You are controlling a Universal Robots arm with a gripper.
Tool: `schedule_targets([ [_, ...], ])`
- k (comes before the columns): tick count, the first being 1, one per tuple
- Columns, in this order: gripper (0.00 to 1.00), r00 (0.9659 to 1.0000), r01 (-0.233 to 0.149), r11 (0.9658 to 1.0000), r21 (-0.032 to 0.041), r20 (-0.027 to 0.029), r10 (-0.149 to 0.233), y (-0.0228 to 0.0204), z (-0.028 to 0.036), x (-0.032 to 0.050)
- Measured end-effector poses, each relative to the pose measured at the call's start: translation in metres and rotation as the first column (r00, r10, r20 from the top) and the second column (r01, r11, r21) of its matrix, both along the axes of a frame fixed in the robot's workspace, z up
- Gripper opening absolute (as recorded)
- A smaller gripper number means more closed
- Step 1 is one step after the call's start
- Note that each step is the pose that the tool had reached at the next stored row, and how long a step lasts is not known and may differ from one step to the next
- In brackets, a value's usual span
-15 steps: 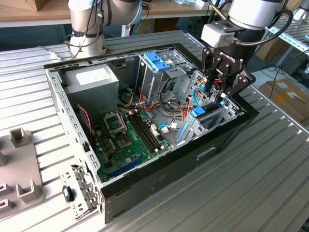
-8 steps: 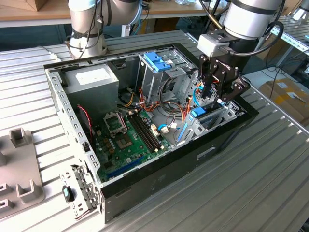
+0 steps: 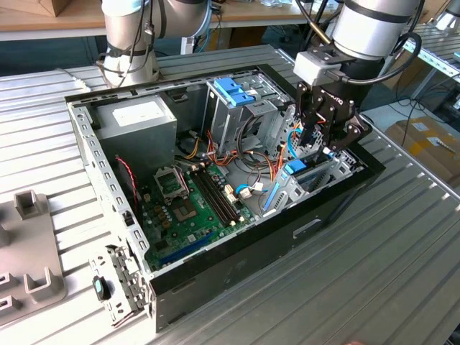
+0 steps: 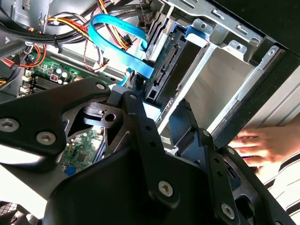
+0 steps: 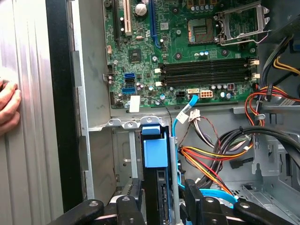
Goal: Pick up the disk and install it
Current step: 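Insert the first disk wire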
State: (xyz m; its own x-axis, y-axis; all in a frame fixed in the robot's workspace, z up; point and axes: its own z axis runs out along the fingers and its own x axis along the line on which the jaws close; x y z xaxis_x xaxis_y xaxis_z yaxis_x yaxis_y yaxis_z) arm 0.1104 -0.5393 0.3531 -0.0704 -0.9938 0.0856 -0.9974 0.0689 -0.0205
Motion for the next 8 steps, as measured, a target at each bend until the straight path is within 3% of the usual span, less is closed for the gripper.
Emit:
schedule_targets([
  [6,0.49,1.0,0.0,1.0,0.0001,0.0,0.0,0.0,0.0001,0.0],
  [8,0.49,1.0,0.0,1.0,-0.0001,0.0,0.0,0.0,0.0029,0.0],
])
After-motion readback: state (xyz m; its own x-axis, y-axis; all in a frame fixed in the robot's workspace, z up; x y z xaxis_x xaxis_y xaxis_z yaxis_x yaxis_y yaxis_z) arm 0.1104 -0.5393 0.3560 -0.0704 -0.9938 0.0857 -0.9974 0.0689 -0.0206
